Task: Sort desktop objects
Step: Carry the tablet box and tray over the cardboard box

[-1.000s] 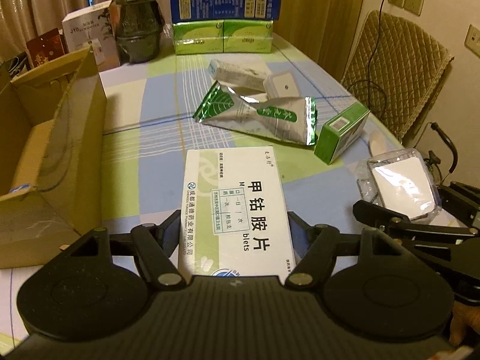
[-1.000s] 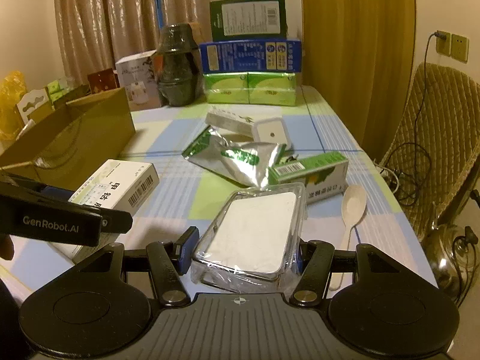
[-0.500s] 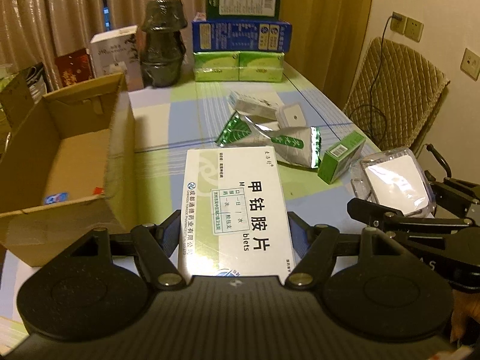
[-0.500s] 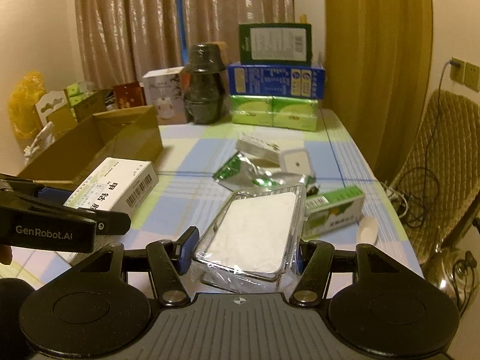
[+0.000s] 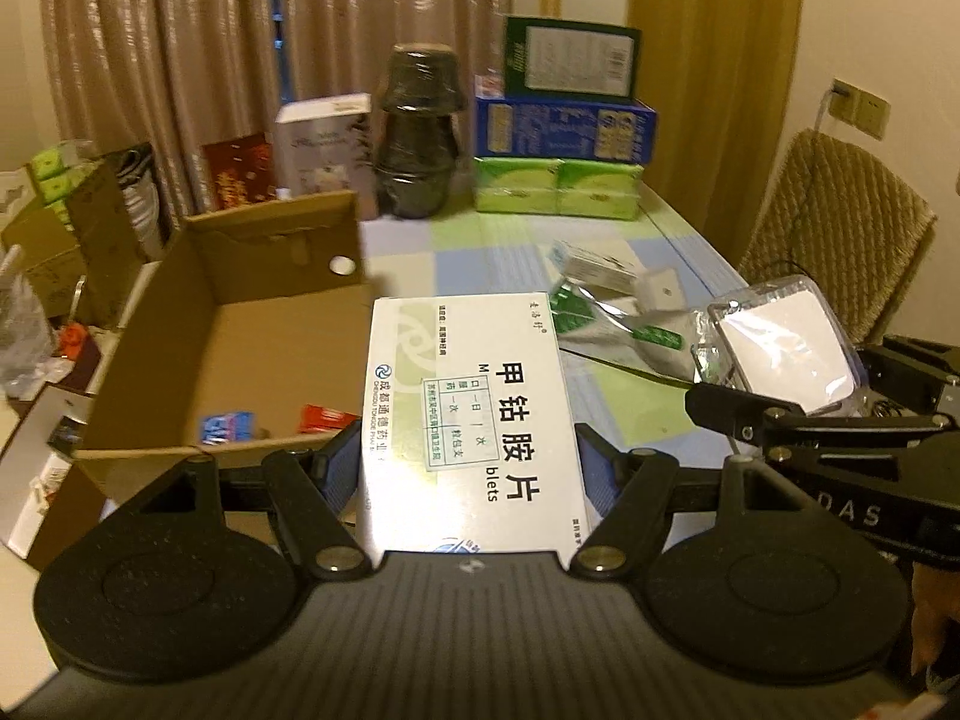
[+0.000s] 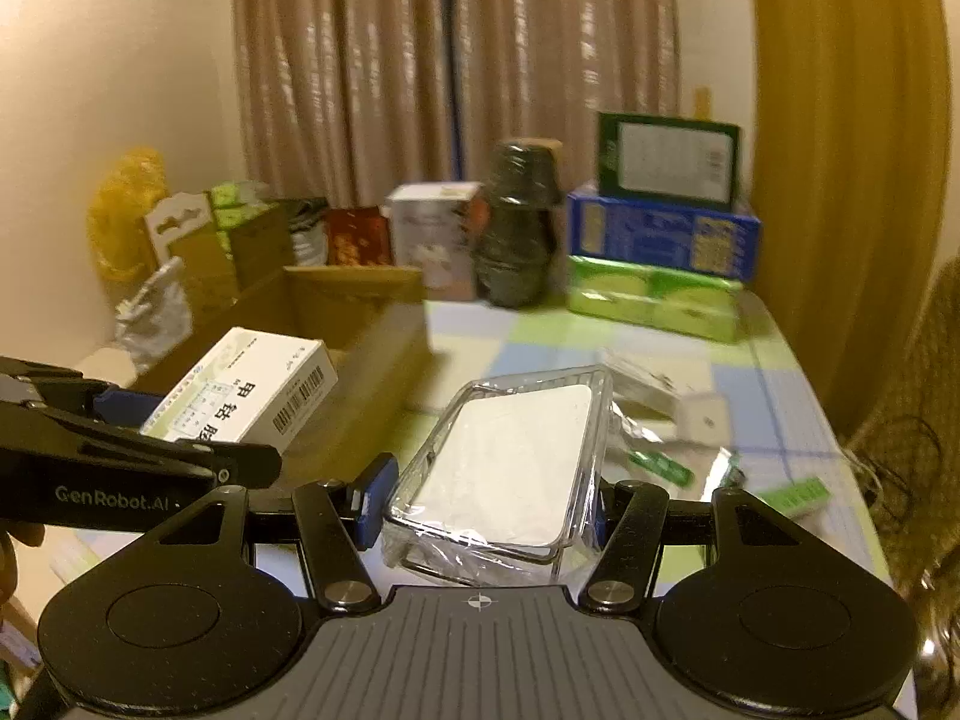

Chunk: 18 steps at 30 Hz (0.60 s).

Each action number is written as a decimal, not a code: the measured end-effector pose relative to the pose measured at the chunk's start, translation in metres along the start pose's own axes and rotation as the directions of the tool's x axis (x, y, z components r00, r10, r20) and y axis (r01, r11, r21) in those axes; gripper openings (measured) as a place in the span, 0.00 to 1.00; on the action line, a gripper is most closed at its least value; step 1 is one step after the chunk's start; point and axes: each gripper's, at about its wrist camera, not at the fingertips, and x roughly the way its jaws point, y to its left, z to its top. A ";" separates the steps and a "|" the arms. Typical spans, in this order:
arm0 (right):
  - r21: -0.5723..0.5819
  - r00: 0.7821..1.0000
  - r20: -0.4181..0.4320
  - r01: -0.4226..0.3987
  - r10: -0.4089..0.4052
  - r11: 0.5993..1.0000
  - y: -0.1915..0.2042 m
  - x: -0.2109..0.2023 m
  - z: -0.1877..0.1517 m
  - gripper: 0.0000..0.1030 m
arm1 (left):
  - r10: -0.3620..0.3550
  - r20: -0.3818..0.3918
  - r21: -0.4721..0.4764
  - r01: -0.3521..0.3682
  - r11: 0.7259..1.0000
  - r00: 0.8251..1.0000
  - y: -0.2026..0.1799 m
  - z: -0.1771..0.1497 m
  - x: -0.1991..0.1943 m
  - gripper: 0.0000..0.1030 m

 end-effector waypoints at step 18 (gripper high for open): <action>-0.098 0.989 -0.031 -0.145 0.143 0.985 0.082 0.081 0.043 0.55 | 0.152 0.008 -0.070 -0.151 0.986 0.988 0.120 0.019 -0.006 0.66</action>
